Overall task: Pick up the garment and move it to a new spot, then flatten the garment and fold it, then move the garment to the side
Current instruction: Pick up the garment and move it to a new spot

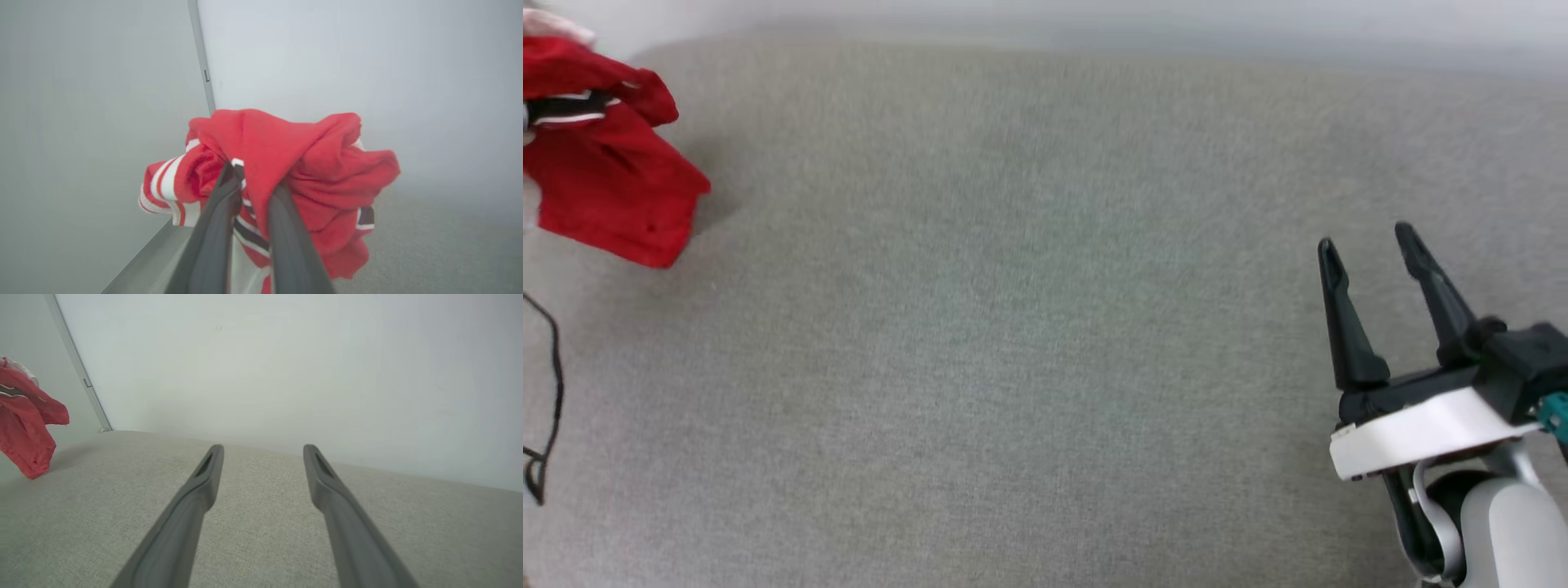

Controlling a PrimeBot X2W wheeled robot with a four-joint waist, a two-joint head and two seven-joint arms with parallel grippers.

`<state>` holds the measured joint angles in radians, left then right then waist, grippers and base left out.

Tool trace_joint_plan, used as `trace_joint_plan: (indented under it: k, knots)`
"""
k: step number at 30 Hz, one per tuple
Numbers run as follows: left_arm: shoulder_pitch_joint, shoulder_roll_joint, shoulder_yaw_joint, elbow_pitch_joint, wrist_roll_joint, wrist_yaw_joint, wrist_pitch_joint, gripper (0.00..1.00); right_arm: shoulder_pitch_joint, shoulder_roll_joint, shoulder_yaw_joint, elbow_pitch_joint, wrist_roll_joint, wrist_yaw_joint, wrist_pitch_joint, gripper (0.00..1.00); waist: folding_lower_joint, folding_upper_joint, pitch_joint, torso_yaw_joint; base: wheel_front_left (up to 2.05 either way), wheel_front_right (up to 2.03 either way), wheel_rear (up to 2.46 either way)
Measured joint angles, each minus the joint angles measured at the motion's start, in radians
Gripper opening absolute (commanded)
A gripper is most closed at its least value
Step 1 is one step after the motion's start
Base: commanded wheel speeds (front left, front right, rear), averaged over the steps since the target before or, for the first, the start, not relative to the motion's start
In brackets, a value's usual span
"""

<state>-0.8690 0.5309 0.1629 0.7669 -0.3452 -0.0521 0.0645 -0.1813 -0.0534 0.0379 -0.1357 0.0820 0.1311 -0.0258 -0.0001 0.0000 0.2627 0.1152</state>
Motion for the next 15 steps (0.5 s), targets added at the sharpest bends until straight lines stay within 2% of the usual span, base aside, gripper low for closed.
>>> trace_joint_plan:
  k: [4, 7, 15]
  knots:
    - [-0.008, -0.03, -0.032, 0.028, 0.01, -0.019, -0.087, 0.0, 0.031, 0.0, -0.006, 0.011, 0.031, 0.0, 0.0, 1.0, 0.0, 0.0, -0.062, -0.021, 0.0, 0.0, 0.0]
    - [-0.006, -0.076, -0.06, 0.03, 0.014, -0.027, -0.144, 0.0, 0.056, 0.001, -0.009, 0.015, 0.042, 0.0, 0.0, 1.0, -0.0001, 0.0, -0.095, -0.051, 0.0, 0.0, 0.0]
    - [0.132, -0.283, -0.171, -0.136, 0.044, -0.005, -0.202, 0.0, 0.123, 0.002, -0.02, 0.014, 0.052, 0.0, 0.018, 1.0, -0.0001, 0.0, -0.177, -0.152, 0.0, 0.0, 0.0]
